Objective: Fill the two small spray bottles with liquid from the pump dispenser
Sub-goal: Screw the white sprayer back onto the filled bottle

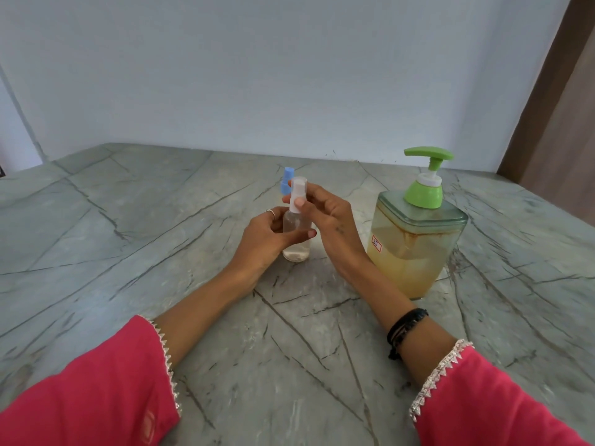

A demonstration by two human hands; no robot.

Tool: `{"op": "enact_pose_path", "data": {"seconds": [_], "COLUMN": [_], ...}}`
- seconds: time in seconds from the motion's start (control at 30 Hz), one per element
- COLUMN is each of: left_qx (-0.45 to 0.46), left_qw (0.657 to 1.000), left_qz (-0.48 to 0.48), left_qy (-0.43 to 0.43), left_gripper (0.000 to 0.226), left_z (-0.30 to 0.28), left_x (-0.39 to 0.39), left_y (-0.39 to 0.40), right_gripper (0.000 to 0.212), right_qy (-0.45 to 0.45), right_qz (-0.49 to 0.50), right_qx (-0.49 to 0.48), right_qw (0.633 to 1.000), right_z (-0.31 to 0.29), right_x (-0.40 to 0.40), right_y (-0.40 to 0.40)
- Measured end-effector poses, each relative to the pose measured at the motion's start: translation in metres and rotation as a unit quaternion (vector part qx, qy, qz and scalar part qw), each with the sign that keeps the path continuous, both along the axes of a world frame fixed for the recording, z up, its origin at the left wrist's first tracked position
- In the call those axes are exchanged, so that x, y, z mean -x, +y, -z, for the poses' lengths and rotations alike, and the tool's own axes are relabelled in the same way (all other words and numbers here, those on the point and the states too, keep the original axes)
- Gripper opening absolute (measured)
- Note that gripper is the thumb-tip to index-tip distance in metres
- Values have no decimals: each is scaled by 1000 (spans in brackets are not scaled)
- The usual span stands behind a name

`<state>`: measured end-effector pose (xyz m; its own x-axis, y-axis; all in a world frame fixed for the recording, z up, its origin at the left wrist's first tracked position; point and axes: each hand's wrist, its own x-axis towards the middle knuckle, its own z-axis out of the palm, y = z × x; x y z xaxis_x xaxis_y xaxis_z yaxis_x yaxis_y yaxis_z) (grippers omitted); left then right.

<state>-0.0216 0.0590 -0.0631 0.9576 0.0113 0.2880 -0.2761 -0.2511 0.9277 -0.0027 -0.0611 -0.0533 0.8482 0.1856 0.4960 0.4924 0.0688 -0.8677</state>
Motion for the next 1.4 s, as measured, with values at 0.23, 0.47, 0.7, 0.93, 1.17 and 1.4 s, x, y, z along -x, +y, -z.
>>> {"op": "enact_pose_path", "data": {"seconds": [0.23,0.47,0.7,0.93,1.17,1.4], "left_qx": [-32,-77,-80,-72,-123,-139], "left_qw": [997,994,994,992,979,984], "left_qz": [-65,-52,-46,-87,-147,-111], "left_qy": [-34,-57,-54,-52,-62,-20], "left_gripper": [37,28,47,64,42,51], "left_z": [-3,-2,1,4,10,11], "left_x": [3,6,1,-3,-7,-11], "left_y": [-5,-6,-6,-3,4,8], "right_gripper": [25,45,53,39,40,49], "right_qy": [11,-31,50,15,-11,9], "right_qz": [41,69,29,183,252,259], "right_qx": [6,74,109,77,99,78], "right_qw": [999,994,992,980,962,963], "right_z": [-4,5,17,18,25,27], "right_x": [0,-2,-7,-11,-21,-23], "right_y": [7,3,4,-1,-3,-3]}}
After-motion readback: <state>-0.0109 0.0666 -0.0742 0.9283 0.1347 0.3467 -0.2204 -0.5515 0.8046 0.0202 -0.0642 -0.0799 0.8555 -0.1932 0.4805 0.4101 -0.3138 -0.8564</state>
